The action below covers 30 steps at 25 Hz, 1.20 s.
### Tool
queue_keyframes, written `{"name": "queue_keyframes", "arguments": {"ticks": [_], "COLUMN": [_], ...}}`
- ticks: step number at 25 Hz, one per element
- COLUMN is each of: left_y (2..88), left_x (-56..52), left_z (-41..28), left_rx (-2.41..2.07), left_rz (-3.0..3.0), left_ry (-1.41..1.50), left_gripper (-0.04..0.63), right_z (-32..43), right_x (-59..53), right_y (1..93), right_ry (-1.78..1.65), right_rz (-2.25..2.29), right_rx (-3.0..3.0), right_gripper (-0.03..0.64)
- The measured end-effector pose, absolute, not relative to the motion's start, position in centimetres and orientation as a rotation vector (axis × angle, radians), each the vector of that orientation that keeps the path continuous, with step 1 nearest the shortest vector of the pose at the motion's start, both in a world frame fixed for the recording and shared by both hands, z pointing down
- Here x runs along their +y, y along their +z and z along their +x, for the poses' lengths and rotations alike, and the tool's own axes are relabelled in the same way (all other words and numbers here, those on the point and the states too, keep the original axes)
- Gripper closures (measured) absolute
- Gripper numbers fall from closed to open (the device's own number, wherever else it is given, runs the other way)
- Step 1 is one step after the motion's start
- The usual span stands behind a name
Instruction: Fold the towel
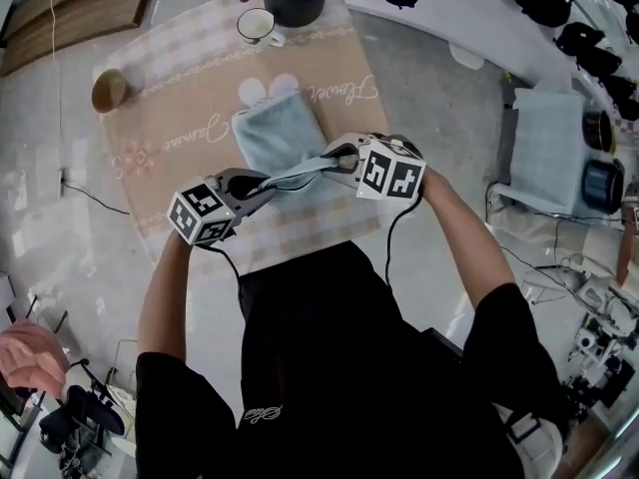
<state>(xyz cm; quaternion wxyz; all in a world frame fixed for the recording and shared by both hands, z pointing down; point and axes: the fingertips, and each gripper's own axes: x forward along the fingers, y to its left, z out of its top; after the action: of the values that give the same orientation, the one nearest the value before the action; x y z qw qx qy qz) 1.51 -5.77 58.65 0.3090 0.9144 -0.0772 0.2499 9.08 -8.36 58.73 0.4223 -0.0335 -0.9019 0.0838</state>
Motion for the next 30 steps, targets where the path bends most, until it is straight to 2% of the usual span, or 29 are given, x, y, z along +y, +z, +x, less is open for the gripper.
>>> {"name": "queue_keyframes", "arguments": {"ticks": [8,14,15,17,18,24,25,26,27,28,30], "left_y": [59.0,59.6,59.7,59.4,59.1,58.1,58.1,58.2,58.3,58.5,58.7], "left_x": [-14.4,-19.1,-20.0,-21.3,-21.6,-17.4,-16.3,-15.0,-13.7,-12.3,-9.8], "left_z": [-2.3,-4.0,-4.7,-6.7,-7.8,-9.6,-9.6,-9.4,-9.1,-8.6,-7.4], "left_rx": [-0.409,-0.650,-0.729,-0.911,-0.988,-1.191,-1.228,-1.257,-1.278,-1.295,-1.323], "left_rz": [2.385,2.350,2.327,2.261,2.228,2.129,2.097,2.063,2.033,2.010,1.977], "left_ry": [0.611,0.648,0.640,0.578,0.534,0.503,0.508,0.513,0.519,0.526,0.539], "left_gripper": [0.535,0.532,0.503,0.427,0.413,0.411,0.419,0.445,0.552,0.591,0.591], "right_z": [5.4,4.2,4.3,5.0,5.6,8.7,8.8,8.8,8.7,8.4,8.0], "right_x": [-16.9,-22.1,-23.1,-24.8,-25.4,-22.4,-21.2,-19.9,-18.7,-17.4,-15.2], "right_y": [59.6,60.2,60.0,59.0,58.3,55.8,55.5,55.2,55.0,55.0,55.2], "right_ry": [0.214,0.155,0.143,0.176,0.227,0.435,0.460,0.480,0.493,0.500,0.505], "right_rz": [0.008,0.253,0.327,0.485,0.562,0.825,0.835,0.840,0.839,0.834,0.829], "right_rx": [-2.221,-2.238,-2.254,-2.302,-2.330,-2.414,-2.428,-2.441,-2.451,-2.455,-2.452], "right_gripper": [0.535,0.520,0.517,0.456,0.446,0.458,0.521,0.615,0.615,0.617,0.617]}}
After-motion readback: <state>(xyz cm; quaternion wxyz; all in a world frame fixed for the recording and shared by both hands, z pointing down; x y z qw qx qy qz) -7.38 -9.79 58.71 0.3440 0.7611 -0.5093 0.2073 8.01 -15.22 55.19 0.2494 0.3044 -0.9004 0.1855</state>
